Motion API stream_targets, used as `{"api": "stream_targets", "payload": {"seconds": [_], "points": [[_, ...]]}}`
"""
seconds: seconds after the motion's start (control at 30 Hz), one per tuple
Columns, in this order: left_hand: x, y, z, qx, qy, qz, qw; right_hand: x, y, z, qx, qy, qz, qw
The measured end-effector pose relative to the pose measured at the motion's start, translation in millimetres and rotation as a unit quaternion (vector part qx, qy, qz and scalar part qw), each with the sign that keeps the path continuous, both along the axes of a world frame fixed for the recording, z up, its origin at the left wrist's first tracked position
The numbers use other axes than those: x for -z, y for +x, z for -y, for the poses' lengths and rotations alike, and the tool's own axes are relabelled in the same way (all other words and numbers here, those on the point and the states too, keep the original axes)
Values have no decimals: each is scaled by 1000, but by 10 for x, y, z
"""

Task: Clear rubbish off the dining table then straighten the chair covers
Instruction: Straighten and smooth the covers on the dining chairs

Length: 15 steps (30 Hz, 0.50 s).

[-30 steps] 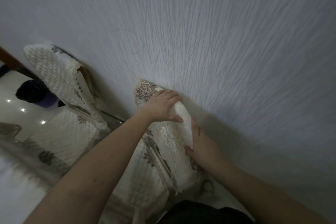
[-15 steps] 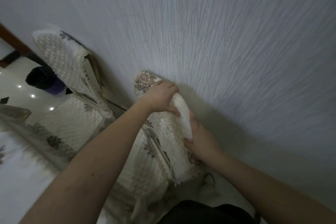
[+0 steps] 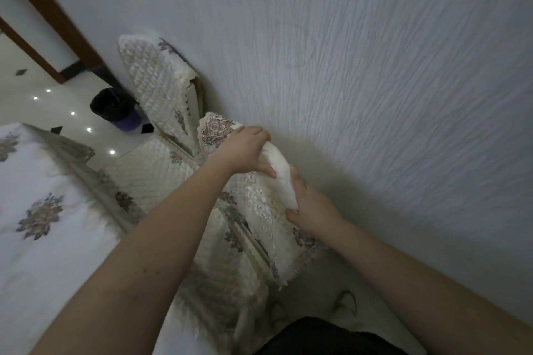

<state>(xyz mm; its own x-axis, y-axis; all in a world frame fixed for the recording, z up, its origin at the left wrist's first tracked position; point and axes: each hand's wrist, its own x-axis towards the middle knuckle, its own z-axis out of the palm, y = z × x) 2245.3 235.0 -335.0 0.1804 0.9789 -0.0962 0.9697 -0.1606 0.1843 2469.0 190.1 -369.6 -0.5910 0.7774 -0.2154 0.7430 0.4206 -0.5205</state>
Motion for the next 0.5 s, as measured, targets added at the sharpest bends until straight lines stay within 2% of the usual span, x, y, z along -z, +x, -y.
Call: {"api": "stream_targets", "payload": {"seconds": [0.13,0.3,0.5], "points": [[0,-276,161,-43,3,2,999,23,-277,-37,-43,-15,-21,999],[25,-540,293,-84,4,2,996,43,-555,-90,-82,-8,12,997],[140,-740,353,-101,22,5,995,115,-742,-89,-82,1,8,997]]}}
